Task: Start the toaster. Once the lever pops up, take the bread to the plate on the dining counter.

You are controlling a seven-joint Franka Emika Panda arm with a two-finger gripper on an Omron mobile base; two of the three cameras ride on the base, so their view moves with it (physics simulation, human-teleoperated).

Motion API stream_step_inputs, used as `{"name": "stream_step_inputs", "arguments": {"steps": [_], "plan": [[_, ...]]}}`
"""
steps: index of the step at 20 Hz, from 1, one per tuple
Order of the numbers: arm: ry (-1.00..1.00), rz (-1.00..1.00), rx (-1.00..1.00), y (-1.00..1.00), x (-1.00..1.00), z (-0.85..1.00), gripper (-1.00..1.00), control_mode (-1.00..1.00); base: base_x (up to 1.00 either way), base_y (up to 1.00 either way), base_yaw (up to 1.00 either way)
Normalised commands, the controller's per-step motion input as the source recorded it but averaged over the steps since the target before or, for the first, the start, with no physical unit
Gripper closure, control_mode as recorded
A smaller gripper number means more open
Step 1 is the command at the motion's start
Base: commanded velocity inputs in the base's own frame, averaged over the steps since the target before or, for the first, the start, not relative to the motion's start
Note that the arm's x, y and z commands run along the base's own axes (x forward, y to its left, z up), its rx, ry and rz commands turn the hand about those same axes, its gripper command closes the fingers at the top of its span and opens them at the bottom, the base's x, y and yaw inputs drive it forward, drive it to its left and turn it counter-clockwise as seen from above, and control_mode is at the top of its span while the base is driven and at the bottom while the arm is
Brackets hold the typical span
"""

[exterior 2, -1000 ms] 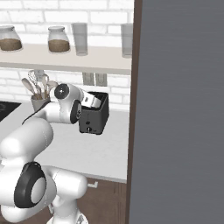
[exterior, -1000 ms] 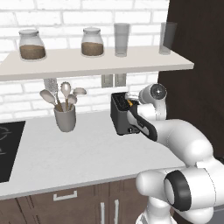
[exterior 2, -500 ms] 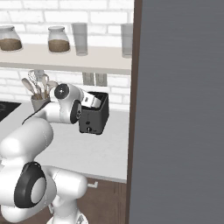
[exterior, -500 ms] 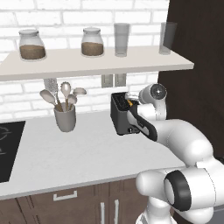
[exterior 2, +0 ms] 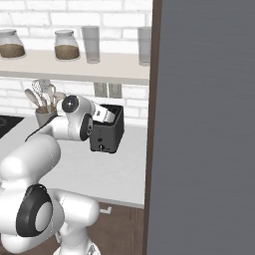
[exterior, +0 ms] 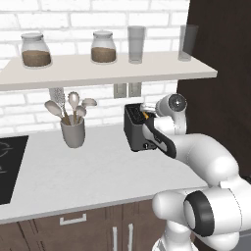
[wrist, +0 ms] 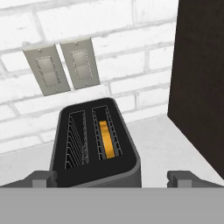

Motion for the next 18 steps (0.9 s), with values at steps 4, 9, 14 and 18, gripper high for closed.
{"name": "stream_step_inputs", "arguments": {"steps": [4, 9, 14, 18], "plan": [[0.00, 0.00, 0.00, 0.00, 0.00, 0.00, -1.00, -1.00, 0.00, 0.00, 0.00], [0.00, 0.00, 0.00, 0.00, 0.00, 0.00, -1.00, -1.00, 0.00, 0.00, 0.00], [0.00, 0.00, 0.00, 0.00, 0.00, 0.00, -1.00, -1.00, 0.00, 0.00, 0.00], [0.00, 0.00, 0.00, 0.00, 0.00, 0.00, -1.00, -1.00, 0.00, 0.00, 0.00]]}}
